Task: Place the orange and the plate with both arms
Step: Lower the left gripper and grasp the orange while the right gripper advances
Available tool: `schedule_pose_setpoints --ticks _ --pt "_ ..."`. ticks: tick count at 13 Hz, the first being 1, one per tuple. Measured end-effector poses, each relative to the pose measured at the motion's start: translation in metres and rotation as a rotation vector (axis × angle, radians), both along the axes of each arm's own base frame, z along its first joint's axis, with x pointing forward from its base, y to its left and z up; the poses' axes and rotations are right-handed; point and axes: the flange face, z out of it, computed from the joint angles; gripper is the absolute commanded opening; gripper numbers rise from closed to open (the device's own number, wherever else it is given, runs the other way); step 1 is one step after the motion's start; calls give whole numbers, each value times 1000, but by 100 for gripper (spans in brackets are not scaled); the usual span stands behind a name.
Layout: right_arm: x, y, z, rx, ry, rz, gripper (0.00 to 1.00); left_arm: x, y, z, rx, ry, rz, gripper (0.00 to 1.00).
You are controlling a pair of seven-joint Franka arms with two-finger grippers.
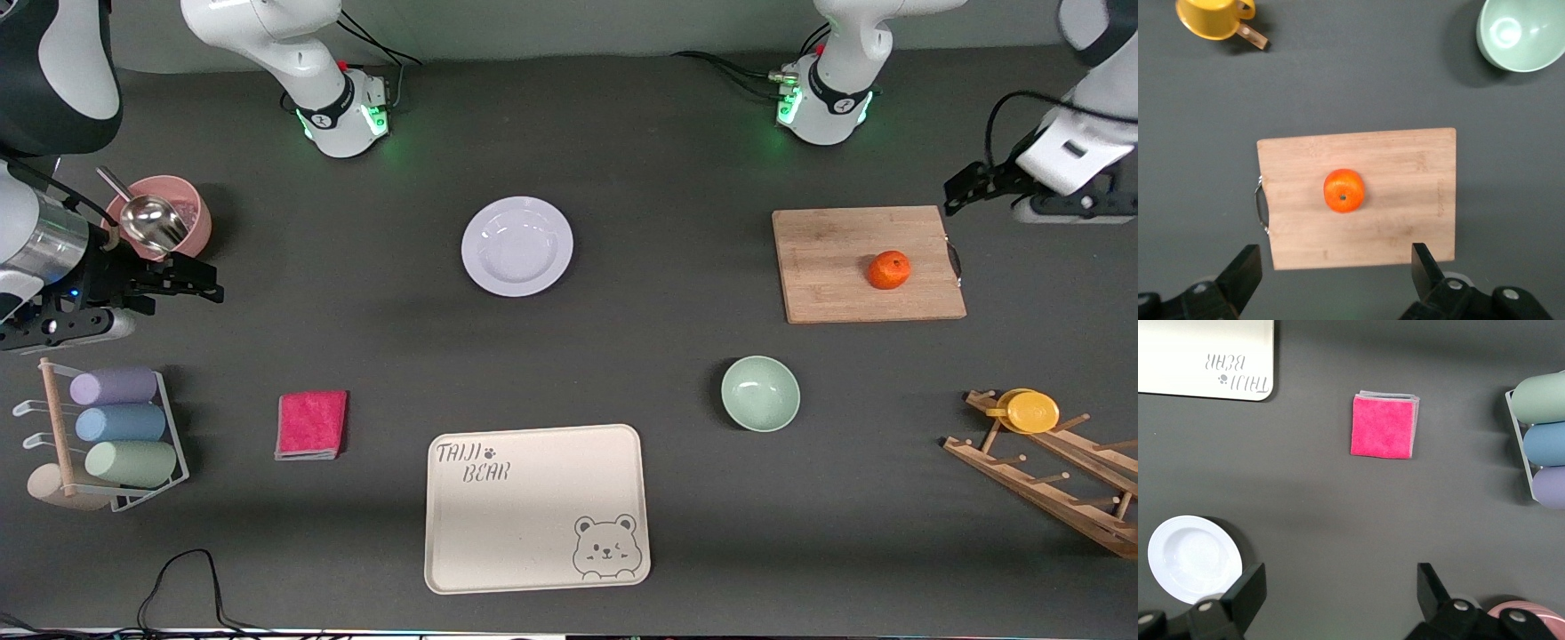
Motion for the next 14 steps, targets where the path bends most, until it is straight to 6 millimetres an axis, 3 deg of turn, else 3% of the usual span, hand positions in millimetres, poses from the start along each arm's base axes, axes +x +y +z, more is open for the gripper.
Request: schedule_pose_setpoints --ticks 3,7,10,14 --pt "5 3 -5 84 -5 -25 100 2 -1 -73 6 -19 -4 100" --pt "17 -8 -31 187 29 -88 100 1 2 -146 13 -38 1 100" --pt "26 -9 -55 246 65 -121 100 -13 2 -198 17 -56 2 100" --pt "34 -2 -78 434 107 -192 100 -27 0 -237 15 -26 0 100"
